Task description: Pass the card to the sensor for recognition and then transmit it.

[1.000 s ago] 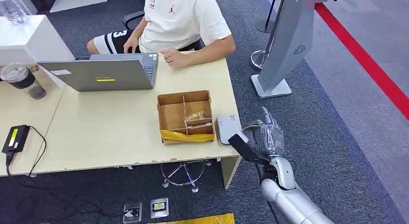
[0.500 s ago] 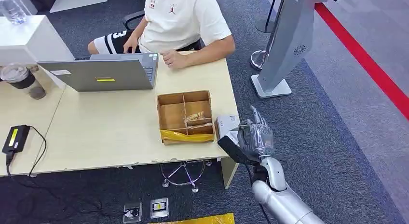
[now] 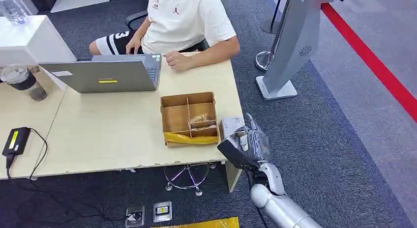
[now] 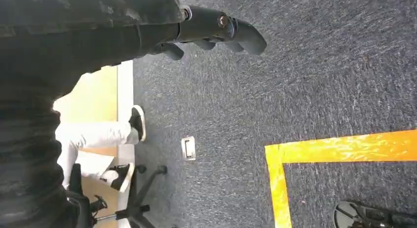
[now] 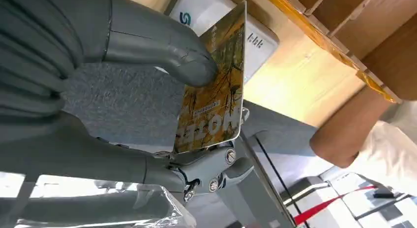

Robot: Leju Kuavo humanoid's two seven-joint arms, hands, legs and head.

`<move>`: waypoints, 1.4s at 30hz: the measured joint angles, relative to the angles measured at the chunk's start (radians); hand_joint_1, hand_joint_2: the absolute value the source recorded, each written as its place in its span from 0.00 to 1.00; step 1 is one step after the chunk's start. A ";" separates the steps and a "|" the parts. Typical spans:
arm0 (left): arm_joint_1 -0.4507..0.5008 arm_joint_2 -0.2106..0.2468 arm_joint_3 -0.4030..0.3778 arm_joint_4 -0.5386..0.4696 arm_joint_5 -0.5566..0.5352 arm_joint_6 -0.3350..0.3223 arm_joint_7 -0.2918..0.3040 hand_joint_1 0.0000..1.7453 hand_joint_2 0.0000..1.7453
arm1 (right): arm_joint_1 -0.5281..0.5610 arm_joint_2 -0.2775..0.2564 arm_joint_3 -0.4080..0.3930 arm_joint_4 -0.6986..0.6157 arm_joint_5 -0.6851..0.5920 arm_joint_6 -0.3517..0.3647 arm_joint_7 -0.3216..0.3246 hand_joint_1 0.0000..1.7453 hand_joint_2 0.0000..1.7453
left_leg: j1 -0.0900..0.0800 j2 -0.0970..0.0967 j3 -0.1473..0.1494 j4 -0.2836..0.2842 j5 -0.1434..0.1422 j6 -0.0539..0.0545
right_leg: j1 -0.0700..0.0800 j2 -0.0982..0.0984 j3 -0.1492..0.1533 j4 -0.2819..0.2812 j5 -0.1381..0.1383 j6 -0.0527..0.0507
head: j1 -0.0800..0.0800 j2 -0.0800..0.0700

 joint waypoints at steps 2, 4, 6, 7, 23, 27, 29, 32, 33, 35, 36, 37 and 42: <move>-0.001 0.000 0.000 0.000 -0.002 0.000 0.000 0.00 1.00 | -0.012 0.014 0.000 0.037 -0.002 0.000 -0.005 1.00 1.00 | 0.000 0.000 0.000 0.000 0.000 0.000 | 0.000 0.000 0.000 0.000 0.000 0.000 | 0.000 0.000; -0.001 0.000 0.000 0.000 -0.002 0.000 0.000 0.00 1.00 | -0.019 0.022 0.000 0.057 -0.002 0.000 -0.007 1.00 1.00 | 0.000 0.000 0.000 0.000 0.000 0.000 | 0.000 0.000 0.000 0.000 0.000 0.000 | 0.000 0.000; -0.001 0.000 0.000 0.000 -0.002 0.000 0.000 0.00 1.00 | -0.026 0.030 0.000 0.079 -0.002 0.000 -0.007 1.00 1.00 | 0.000 0.000 0.000 0.000 0.000 0.000 | 0.000 0.000 0.000 0.000 0.000 0.000 | 0.000 0.000; -0.001 0.000 0.000 0.000 -0.002 0.000 0.000 0.00 1.00 | -0.027 0.033 0.000 0.086 -0.002 0.000 -0.007 1.00 1.00 | 0.000 0.000 0.000 0.000 0.000 0.000 | 0.000 0.000 0.000 0.000 0.000 0.000 | 0.000 0.000; -0.001 0.000 0.000 0.000 -0.011 -0.003 -0.011 0.00 1.00 | -0.106 0.085 -0.001 0.232 -0.023 -0.014 -0.034 1.00 1.00 | 0.000 0.000 0.000 0.000 0.000 0.000 | 0.000 0.000 0.000 0.000 0.000 0.000 | 0.000 0.000; -0.001 0.000 0.000 0.000 -0.016 -0.010 -0.014 0.00 1.00 | -0.124 0.092 -0.001 0.251 -0.023 -0.021 -0.036 1.00 1.00 | 0.000 0.000 0.000 0.000 0.000 0.000 | 0.000 0.000 0.000 0.000 0.000 0.000 | 0.000 0.000; -0.001 0.000 0.000 0.000 -0.018 -0.013 -0.014 0.00 1.00 | -0.132 0.094 -0.002 0.258 -0.024 -0.023 -0.040 1.00 1.00 | 0.000 0.000 0.000 0.000 0.000 0.000 | 0.000 0.000 0.000 0.000 0.000 0.000 | 0.000 0.000; -0.001 0.001 -0.001 0.000 -0.020 -0.012 -0.014 0.00 1.00 | -0.141 0.095 -0.005 0.266 -0.024 -0.023 -0.043 1.00 1.00 | 0.000 0.000 0.000 0.000 0.000 0.000 | 0.000 0.000 0.000 0.000 0.000 0.000 | 0.000 0.000; -0.001 0.001 -0.001 0.000 -0.020 -0.011 -0.014 0.00 1.00 | -0.144 0.095 -0.006 0.268 -0.023 -0.023 -0.043 1.00 1.00 | 0.000 0.000 0.000 0.000 0.000 0.000 | 0.000 0.000 0.000 0.000 0.000 0.000 | 0.000 0.000; -0.001 0.001 -0.001 0.000 -0.020 -0.009 -0.014 0.00 1.00 | -0.148 0.097 -0.007 0.273 -0.023 -0.022 -0.043 1.00 1.00 | 0.000 0.000 0.000 0.000 0.000 0.000 | 0.000 0.000 0.000 0.000 0.000 0.000 | 0.000 0.000; -0.001 0.001 -0.001 0.000 -0.020 -0.007 -0.014 0.00 1.00 | -0.149 0.097 -0.008 0.275 -0.022 -0.021 -0.042 1.00 1.00 | 0.000 0.000 0.000 0.000 0.000 0.000 | 0.000 0.000 0.000 0.000 0.000 0.000 | 0.000 0.000; -0.001 0.001 -0.001 0.000 -0.020 -0.005 -0.014 0.00 1.00 | -0.150 0.098 -0.008 0.277 -0.021 -0.020 -0.040 1.00 1.00 | 0.000 0.000 0.000 0.000 0.000 0.000 | 0.000 0.000 0.000 0.000 0.000 0.000 | 0.000 0.000; -0.001 0.001 -0.001 0.000 -0.020 0.000 -0.010 0.00 1.00 | -0.151 0.102 -0.008 0.291 -0.019 -0.014 -0.026 1.00 1.00 | 0.000 0.000 0.000 0.000 0.000 0.000 | 0.000 0.000 0.000 0.000 0.000 0.000 | 0.000 0.000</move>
